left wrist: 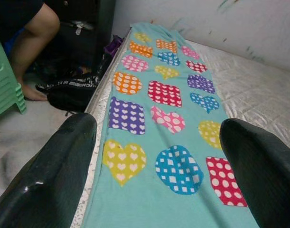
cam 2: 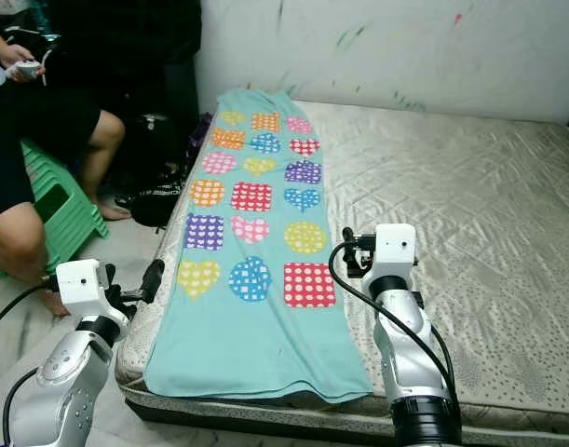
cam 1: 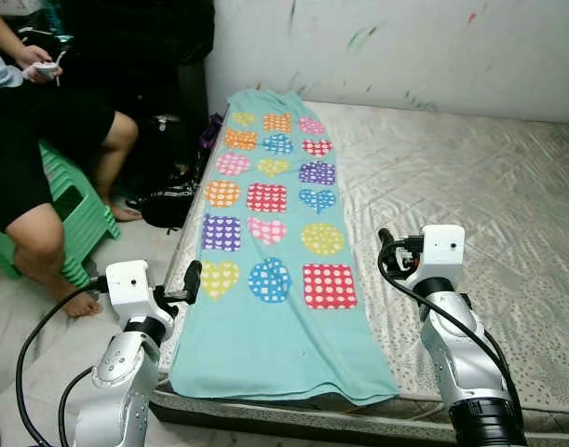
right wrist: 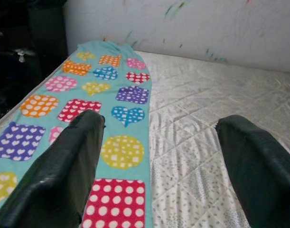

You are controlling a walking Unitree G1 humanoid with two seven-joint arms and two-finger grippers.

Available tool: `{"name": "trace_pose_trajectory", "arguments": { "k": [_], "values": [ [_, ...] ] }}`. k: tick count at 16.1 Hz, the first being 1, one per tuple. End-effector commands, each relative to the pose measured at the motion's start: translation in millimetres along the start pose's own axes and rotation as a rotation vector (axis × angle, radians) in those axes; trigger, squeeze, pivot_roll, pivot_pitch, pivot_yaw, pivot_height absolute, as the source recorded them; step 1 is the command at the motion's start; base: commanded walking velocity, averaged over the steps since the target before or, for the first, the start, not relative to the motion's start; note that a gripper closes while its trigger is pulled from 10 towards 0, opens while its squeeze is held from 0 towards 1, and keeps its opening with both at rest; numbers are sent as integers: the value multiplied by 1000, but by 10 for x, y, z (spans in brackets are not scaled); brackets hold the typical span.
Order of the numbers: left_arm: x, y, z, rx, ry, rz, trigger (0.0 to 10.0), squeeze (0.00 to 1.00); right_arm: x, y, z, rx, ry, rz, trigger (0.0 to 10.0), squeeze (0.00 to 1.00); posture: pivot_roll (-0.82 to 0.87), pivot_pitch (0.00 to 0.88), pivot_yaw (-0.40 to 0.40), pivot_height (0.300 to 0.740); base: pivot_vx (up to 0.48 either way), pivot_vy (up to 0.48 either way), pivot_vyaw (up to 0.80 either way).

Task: Clean up the room

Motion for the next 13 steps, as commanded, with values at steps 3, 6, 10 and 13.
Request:
{"name": "trace_pose_trajectory", "arguments": {
  "k": [3, 6, 10, 13],
  "values": [
    [-36, -11, 16, 1, 6, -12, 10000, 0, -17, 1, -40, 29, -19, -9, 10000, 1000, -37, 12, -28, 740, 0, 0, -181],
    [-42, -14, 13, 2, 12, -14, 10000, 0, -18, -4, -38, 28, -10, -6, 10000, 1000, -38, 15, -30, 740, 0, 91, -800],
    [-47, -25, 6, 3, 13, -12, 10000, 0, -18, -16, -24, 20, -3, -4, 10000, 1000, -40, 15, -31, 740, 0, 143, -400],
    [-55, -33, 8, -1, 15, -15, 10000, 0, -8, -23, -19, 18, 2, -1, 10000, 1000, -41, 14, -32, 740, 0, 0, 0]
  ]
}}
Point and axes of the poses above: a point about 5 cm out from each wrist's last joint towards the gripper, its own y axis pointing back from the gripper into the wrist, its own z axis along the axis of the wrist's last joint, x = y × z, the point moved 1 cm from there along -y, pointing out of the wrist towards the gripper, and after that the axes turned 13 degrees about y, right-handed, at the moved point
